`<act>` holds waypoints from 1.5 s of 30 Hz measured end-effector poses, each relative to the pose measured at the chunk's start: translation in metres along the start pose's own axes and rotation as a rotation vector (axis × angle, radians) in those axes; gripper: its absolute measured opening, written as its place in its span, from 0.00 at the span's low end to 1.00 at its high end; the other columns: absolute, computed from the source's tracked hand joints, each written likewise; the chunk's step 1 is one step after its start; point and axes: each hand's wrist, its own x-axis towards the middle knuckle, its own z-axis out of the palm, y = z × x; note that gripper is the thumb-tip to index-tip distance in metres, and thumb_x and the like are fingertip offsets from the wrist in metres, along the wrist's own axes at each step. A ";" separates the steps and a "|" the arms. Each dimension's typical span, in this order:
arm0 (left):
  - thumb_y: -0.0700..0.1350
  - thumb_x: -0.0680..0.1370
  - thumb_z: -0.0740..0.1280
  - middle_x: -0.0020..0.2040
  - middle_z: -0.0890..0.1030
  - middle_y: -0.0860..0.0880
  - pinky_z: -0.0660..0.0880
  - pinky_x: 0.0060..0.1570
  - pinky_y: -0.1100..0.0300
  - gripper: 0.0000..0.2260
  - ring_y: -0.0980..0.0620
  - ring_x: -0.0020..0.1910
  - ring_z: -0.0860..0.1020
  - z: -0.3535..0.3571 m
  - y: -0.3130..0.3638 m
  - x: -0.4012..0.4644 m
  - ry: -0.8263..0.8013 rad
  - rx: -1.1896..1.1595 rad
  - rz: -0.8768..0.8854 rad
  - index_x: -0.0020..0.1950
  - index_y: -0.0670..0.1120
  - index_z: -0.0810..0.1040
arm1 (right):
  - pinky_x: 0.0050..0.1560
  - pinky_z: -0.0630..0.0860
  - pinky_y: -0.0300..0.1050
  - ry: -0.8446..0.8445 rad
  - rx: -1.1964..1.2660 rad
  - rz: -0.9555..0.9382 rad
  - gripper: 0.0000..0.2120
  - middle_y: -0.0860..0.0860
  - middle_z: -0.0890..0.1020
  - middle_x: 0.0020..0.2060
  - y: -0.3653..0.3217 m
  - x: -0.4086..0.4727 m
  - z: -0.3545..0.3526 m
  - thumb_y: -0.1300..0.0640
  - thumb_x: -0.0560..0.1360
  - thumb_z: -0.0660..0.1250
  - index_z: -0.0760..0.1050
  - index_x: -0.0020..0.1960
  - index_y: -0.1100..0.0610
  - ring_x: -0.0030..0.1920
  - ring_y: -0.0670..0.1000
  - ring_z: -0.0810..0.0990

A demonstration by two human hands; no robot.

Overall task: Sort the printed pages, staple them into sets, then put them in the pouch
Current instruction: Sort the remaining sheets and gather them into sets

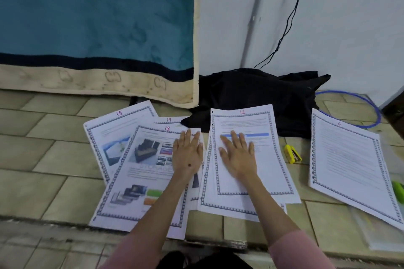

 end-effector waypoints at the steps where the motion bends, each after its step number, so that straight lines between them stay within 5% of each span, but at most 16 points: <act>1: 0.52 0.82 0.45 0.78 0.49 0.48 0.42 0.74 0.53 0.22 0.49 0.77 0.46 0.000 0.000 0.000 -0.004 -0.003 0.000 0.77 0.52 0.51 | 0.74 0.37 0.56 0.013 -0.004 -0.004 0.27 0.48 0.46 0.77 -0.001 -0.001 0.001 0.38 0.79 0.40 0.50 0.76 0.43 0.77 0.51 0.39; 4: 0.52 0.82 0.45 0.78 0.49 0.48 0.42 0.74 0.53 0.22 0.49 0.77 0.46 -0.001 -0.004 0.000 -0.008 -0.016 0.010 0.77 0.52 0.50 | 0.74 0.38 0.56 0.073 0.031 0.008 0.36 0.48 0.49 0.77 -0.003 -0.002 0.000 0.34 0.72 0.34 0.53 0.76 0.44 0.77 0.52 0.41; 10: 0.62 0.75 0.37 0.78 0.50 0.46 0.43 0.74 0.51 0.33 0.48 0.77 0.47 -0.003 -0.008 -0.001 -0.007 -0.035 0.036 0.77 0.50 0.52 | 0.73 0.41 0.60 0.094 0.034 0.289 0.34 0.54 0.47 0.77 -0.011 -0.004 -0.004 0.35 0.76 0.51 0.49 0.77 0.48 0.76 0.59 0.43; 13: 0.59 0.80 0.48 0.78 0.51 0.44 0.45 0.74 0.47 0.25 0.44 0.77 0.47 -0.006 -0.009 0.001 -0.038 -0.032 0.068 0.76 0.54 0.55 | 0.73 0.55 0.58 0.280 0.238 0.318 0.28 0.59 0.61 0.74 0.001 -0.002 -0.014 0.48 0.77 0.61 0.61 0.73 0.55 0.74 0.59 0.57; 15: 0.55 0.81 0.53 0.77 0.51 0.42 0.46 0.73 0.44 0.22 0.40 0.76 0.47 -0.011 -0.005 0.005 -0.074 -0.051 0.075 0.75 0.55 0.59 | 0.69 0.59 0.58 0.448 0.290 0.501 0.28 0.62 0.63 0.71 0.017 -0.005 -0.025 0.52 0.74 0.66 0.64 0.70 0.60 0.71 0.63 0.60; 20: 0.48 0.80 0.57 0.74 0.60 0.44 0.56 0.69 0.50 0.14 0.43 0.72 0.57 -0.022 0.017 0.011 0.046 -0.044 0.098 0.62 0.50 0.76 | 0.66 0.60 0.58 0.263 0.305 0.708 0.39 0.63 0.64 0.69 0.041 0.000 -0.044 0.50 0.70 0.72 0.56 0.72 0.61 0.69 0.64 0.59; 26: 0.39 0.76 0.67 0.56 0.80 0.45 0.72 0.52 0.61 0.12 0.48 0.55 0.77 -0.028 0.037 0.022 -0.112 -0.709 -0.102 0.59 0.41 0.74 | 0.68 0.58 0.58 0.235 0.398 0.805 0.40 0.64 0.64 0.67 0.048 0.005 -0.048 0.48 0.66 0.75 0.60 0.70 0.61 0.69 0.64 0.60; 29: 0.34 0.73 0.69 0.47 0.80 0.44 0.73 0.35 0.73 0.18 0.52 0.44 0.77 -0.035 0.035 0.024 -0.148 -0.977 -0.194 0.62 0.39 0.71 | 0.67 0.58 0.57 0.251 0.386 0.765 0.39 0.63 0.63 0.67 0.051 0.001 -0.045 0.45 0.67 0.74 0.60 0.71 0.57 0.69 0.64 0.59; 31: 0.34 0.73 0.70 0.50 0.81 0.41 0.73 0.31 0.76 0.17 0.58 0.37 0.77 -0.043 0.025 0.025 -0.115 -1.045 -0.226 0.60 0.37 0.75 | 0.67 0.58 0.57 0.254 0.382 0.704 0.36 0.60 0.62 0.68 0.053 -0.001 -0.041 0.44 0.69 0.72 0.61 0.72 0.51 0.68 0.63 0.59; 33: 0.34 0.73 0.70 0.54 0.81 0.40 0.76 0.38 0.72 0.15 0.59 0.37 0.79 -0.047 0.013 0.027 -0.055 -1.057 -0.228 0.59 0.37 0.77 | 0.67 0.57 0.56 0.248 0.353 0.673 0.31 0.57 0.62 0.69 0.055 -0.002 -0.037 0.43 0.71 0.69 0.63 0.71 0.46 0.67 0.62 0.58; 36: 0.36 0.74 0.69 0.53 0.82 0.42 0.76 0.57 0.54 0.10 0.48 0.50 0.81 -0.055 0.006 0.027 -0.044 -1.014 -0.275 0.54 0.42 0.80 | 0.67 0.56 0.58 0.218 0.283 0.655 0.26 0.56 0.59 0.71 0.050 -0.001 -0.034 0.44 0.75 0.64 0.62 0.71 0.42 0.68 0.62 0.58; 39: 0.34 0.76 0.64 0.48 0.82 0.46 0.81 0.44 0.55 0.09 0.50 0.43 0.81 -0.068 -0.004 0.033 0.069 -1.065 -0.350 0.43 0.47 0.79 | 0.66 0.59 0.62 0.234 0.122 0.513 0.24 0.55 0.55 0.74 0.040 -0.001 -0.031 0.52 0.79 0.59 0.58 0.73 0.39 0.71 0.62 0.56; 41: 0.33 0.77 0.62 0.50 0.81 0.44 0.80 0.37 0.61 0.07 0.52 0.40 0.79 -0.077 -0.013 0.042 0.141 -1.089 -0.376 0.46 0.44 0.78 | 0.68 0.58 0.63 0.254 0.029 0.370 0.24 0.54 0.54 0.75 0.030 0.000 -0.030 0.57 0.80 0.56 0.59 0.72 0.39 0.73 0.61 0.54; 45: 0.44 0.78 0.64 0.59 0.79 0.44 0.71 0.59 0.56 0.16 0.44 0.58 0.76 -0.073 -0.006 0.044 -0.063 -0.804 -0.338 0.65 0.42 0.72 | 0.71 0.49 0.63 0.214 0.086 0.210 0.27 0.52 0.55 0.76 0.005 -0.002 -0.022 0.42 0.76 0.41 0.60 0.73 0.41 0.76 0.56 0.48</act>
